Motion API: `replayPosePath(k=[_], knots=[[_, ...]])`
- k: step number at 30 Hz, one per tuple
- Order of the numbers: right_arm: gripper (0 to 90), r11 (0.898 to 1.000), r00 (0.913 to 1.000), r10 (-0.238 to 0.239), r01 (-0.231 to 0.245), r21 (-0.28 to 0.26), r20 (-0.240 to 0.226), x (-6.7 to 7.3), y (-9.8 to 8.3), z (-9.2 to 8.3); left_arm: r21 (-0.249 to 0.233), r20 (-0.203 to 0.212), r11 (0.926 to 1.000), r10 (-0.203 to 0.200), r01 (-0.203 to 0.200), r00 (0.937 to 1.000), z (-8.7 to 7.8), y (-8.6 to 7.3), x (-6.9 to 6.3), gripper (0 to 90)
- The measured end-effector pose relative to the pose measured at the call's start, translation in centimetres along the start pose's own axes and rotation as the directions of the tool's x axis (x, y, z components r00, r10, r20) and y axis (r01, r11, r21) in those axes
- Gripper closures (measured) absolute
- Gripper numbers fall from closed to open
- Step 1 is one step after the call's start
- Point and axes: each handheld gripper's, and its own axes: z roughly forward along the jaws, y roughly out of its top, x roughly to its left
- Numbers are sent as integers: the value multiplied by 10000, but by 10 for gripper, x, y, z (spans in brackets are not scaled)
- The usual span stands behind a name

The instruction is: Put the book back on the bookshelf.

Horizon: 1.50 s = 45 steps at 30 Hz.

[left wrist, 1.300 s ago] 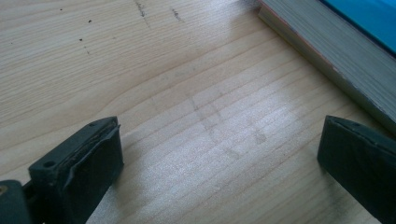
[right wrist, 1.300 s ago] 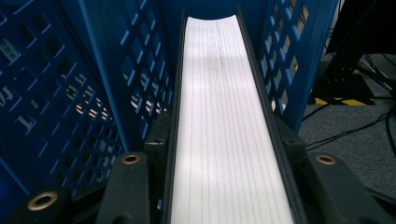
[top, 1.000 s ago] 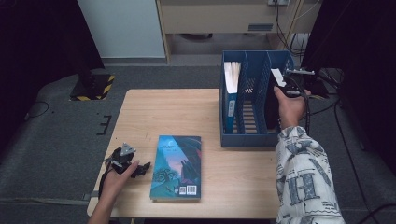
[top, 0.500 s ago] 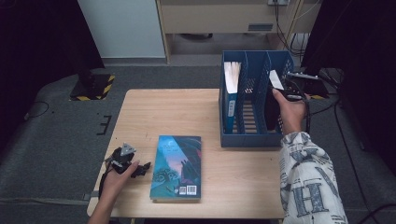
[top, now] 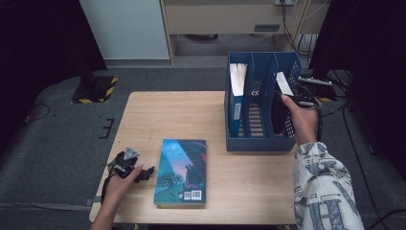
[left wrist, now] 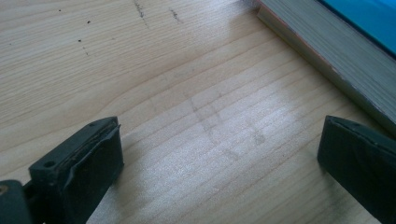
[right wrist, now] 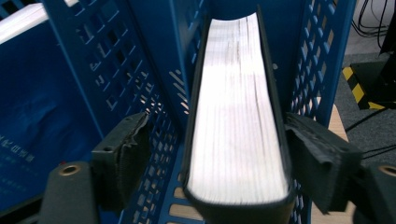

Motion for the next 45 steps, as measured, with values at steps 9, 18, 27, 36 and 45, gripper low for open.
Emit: replayPosePath(k=[9,18,27,36,45], knots=[[136,9998,9998,-59,56,-174,-190,-1,-14,-17,-1,4,10000,13,-13,10000,0,0,0,0],[99,9992,9989,-306,296,-284,-359,-2,-34,-38,0,0,10000,9,-9,10000,0,0,0,0],[100,9972,9919,-728,707,-239,-1040,12,-64,-54,-3,9,10000,9,-9,10000,0,0,0,0],[108,9952,9752,-980,957,-212,-1986,47,-92,-57,20,18,10000,20,-20,10000,0,0,0,0],[109,9869,9476,-1436,1585,297,-2853,89,-116,-46,-2,34,10000,15,-15,10000,0,0,0,0]])
